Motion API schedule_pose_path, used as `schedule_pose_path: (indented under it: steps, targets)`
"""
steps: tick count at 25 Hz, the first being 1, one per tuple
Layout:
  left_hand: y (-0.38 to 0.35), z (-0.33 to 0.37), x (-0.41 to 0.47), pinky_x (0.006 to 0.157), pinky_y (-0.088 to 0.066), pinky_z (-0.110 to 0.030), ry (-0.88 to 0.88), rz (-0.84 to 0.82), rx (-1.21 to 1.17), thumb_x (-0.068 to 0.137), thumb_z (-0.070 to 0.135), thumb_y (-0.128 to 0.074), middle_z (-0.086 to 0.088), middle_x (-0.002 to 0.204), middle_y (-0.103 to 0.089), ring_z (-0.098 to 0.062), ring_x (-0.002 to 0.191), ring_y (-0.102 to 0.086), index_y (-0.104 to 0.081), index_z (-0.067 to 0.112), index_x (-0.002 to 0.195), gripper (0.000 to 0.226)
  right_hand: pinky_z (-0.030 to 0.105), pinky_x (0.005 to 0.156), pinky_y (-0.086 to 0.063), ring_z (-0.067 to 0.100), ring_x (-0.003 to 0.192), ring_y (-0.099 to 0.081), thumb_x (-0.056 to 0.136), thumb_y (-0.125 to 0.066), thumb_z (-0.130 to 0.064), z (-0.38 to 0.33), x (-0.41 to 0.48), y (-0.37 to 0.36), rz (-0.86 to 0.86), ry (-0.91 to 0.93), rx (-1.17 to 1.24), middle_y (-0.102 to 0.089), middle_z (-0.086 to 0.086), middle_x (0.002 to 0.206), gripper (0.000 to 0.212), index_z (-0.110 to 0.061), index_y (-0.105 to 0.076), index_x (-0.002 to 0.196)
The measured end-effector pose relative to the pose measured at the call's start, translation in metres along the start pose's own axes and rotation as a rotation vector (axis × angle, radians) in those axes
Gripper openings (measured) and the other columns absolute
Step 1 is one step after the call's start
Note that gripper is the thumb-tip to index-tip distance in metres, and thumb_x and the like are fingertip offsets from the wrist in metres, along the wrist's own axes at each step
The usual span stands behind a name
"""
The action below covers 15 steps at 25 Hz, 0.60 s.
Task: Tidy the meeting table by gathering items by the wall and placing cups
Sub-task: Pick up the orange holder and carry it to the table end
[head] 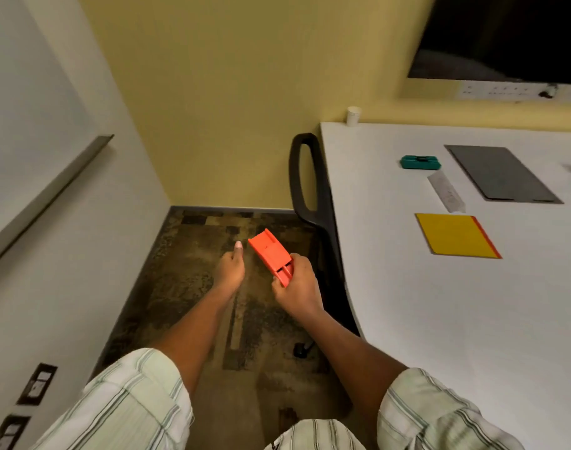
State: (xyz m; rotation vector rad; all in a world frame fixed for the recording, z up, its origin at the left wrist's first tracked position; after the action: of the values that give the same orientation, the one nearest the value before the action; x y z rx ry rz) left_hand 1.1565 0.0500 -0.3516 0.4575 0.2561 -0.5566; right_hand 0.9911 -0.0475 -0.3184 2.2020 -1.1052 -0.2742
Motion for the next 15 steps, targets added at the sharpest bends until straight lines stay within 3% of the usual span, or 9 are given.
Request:
schedule_pose_path:
  steps: [3,6,15]
  targets:
    - [0.038,0.017,0.042,0.098,-0.046,-0.051,0.004,0.083,-0.018,0.095,0.056,-0.03,-0.022,0.117,-0.062,-0.037,0.11,-0.059,-0.06,0.005,0.11,0.061,0.025,0.078,-0.051,0.016,0.097,-0.059,0.079,-0.068,-0.032,-0.022,0.036,-0.04,-0.067,0.008,-0.024,-0.051,-0.002,0.119,0.056,-0.019,-0.043,0.127]
    - [0.059,0.041,0.079,0.1,-0.045,-0.051,-0.044,0.115,-0.034,0.094,0.057,-0.029,-0.019,0.123,-0.06,-0.035,0.115,-0.056,-0.059,0.01,0.12,0.061,0.036,0.083,-0.054,0.018,0.1,-0.059,0.08,-0.065,-0.038,-0.047,0.072,-0.062,-0.111,0.031,-0.042,-0.049,-0.002,0.122,0.06,-0.02,-0.039,0.131]
    - [0.084,0.064,0.223,0.102,-0.043,-0.047,-0.033,0.084,-0.002,0.094,0.059,-0.027,-0.018,0.123,-0.061,-0.035,0.115,-0.056,-0.061,0.01,0.117,0.064,0.034,0.089,-0.051,0.019,0.106,-0.058,0.08,-0.068,-0.036,-0.069,0.2,-0.108,-0.035,-0.051,-0.05,-0.049,-0.001,0.124,0.062,-0.021,-0.04,0.133]
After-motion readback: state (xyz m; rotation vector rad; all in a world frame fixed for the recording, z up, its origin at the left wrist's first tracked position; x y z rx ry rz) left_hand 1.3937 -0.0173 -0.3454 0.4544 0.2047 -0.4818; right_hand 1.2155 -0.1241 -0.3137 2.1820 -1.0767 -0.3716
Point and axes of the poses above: each hand's wrist, its own x-axis towards the middle knuckle, its own y-axis out of the back of the hand, z = x × y, the point moved 10 cm from there along x, towards the middle knuckle
